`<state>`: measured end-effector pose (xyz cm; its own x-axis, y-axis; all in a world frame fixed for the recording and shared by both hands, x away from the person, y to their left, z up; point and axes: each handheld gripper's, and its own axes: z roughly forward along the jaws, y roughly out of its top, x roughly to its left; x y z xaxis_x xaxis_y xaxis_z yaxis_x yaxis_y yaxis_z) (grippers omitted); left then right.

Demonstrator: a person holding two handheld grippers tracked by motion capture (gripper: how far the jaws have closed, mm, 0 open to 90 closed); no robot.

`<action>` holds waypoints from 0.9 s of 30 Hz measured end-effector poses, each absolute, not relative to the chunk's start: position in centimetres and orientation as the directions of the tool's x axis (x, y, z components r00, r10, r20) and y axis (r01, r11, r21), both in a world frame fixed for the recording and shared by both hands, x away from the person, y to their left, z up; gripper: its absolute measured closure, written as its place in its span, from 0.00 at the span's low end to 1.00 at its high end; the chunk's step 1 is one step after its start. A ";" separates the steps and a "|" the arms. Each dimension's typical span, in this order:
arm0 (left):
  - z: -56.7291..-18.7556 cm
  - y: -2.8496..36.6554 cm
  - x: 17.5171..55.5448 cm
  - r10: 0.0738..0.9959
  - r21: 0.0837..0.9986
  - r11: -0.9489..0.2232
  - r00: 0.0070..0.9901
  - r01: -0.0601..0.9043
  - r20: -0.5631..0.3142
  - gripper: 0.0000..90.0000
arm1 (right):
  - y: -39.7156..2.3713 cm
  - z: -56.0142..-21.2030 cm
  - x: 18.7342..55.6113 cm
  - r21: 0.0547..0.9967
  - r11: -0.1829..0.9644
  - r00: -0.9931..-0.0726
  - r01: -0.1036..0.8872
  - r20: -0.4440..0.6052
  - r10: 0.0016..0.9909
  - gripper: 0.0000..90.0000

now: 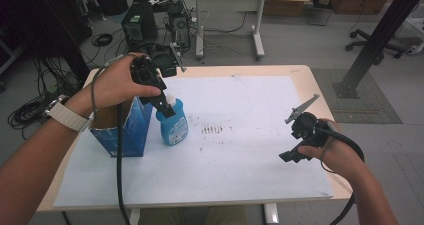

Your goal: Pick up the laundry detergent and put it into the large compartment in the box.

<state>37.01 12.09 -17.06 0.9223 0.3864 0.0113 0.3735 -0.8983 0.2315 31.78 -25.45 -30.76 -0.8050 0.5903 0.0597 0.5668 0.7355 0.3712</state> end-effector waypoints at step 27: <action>-16.6 11.8 38.7 0.580 0.250 -0.796 0.813 0.551 0.055 0.11 | -25.4 -30.8 32.0 0.370 0.740 -0.809 0.562 0.061 0.584 0.12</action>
<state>38.74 11.77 -16.64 0.8130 0.5796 0.0546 0.5509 -0.7963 0.2499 32.03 -25.35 -30.83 -0.8092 0.5843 0.0610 0.5621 0.7398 0.3698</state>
